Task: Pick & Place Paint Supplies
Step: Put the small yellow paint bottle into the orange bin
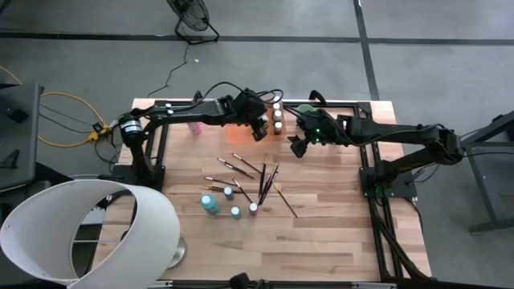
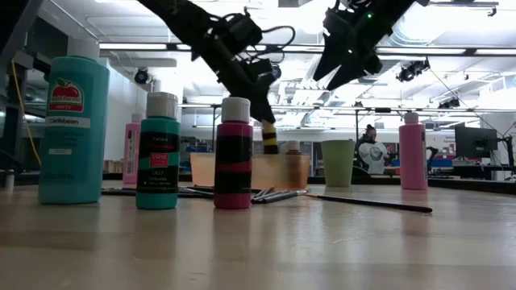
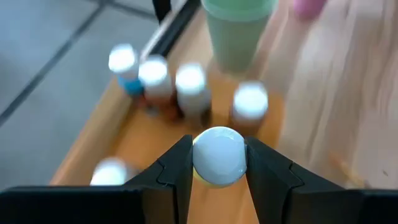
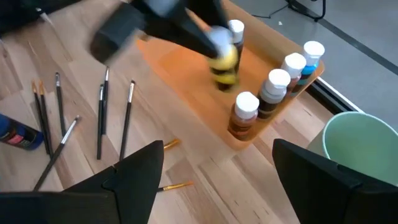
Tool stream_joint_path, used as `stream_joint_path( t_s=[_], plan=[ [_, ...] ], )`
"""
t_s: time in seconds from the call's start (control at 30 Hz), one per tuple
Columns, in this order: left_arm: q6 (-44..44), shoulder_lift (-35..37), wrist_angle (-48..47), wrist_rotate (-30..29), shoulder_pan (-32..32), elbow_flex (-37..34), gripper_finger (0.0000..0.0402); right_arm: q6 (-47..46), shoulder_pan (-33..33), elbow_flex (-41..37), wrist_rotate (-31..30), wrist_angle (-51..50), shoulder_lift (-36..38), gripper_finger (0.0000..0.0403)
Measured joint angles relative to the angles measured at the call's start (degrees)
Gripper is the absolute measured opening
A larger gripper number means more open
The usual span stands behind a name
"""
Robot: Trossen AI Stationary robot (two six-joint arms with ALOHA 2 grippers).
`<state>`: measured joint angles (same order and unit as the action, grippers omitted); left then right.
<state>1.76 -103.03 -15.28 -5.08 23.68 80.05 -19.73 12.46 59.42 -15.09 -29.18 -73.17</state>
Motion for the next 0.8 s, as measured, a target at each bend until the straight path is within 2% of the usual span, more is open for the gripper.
stream_joint_path(
  t_s=[0.13, 0.2, 0.5, 0.67, 0.8],
  plan=[
    [-1.83, -1.97, -1.58, 0.19, -0.07, 1.56, 0.0118, -0.09, -0.02, 0.00, 0.04, -1.05, 0.02, 0.0294],
    [-2.44, -3.85, -5.41, 0.15, -0.07, 3.81, 0.0118, -0.13, 0.02, 0.00, 0.04, -1.29, 0.02, 0.0294],
    [-6.81, -13.14, -20.75, -2.43, -0.07, 20.30, 0.0118, -0.15, 1.06, 0.00, 0.06, -2.48, 0.02, 0.0294],
    [-10.61, -14.56, -21.40, -2.30, -0.07, 22.05, 0.0119, -0.15, 1.22, 0.00, 0.06, -3.46, 0.00, 0.0294],
    [-13.44, -14.58, -20.81, -2.78, -0.11, 20.72, 0.0119, -0.15, 1.21, 0.00, 0.03, -3.57, 0.00, 0.0294]
  ],
)
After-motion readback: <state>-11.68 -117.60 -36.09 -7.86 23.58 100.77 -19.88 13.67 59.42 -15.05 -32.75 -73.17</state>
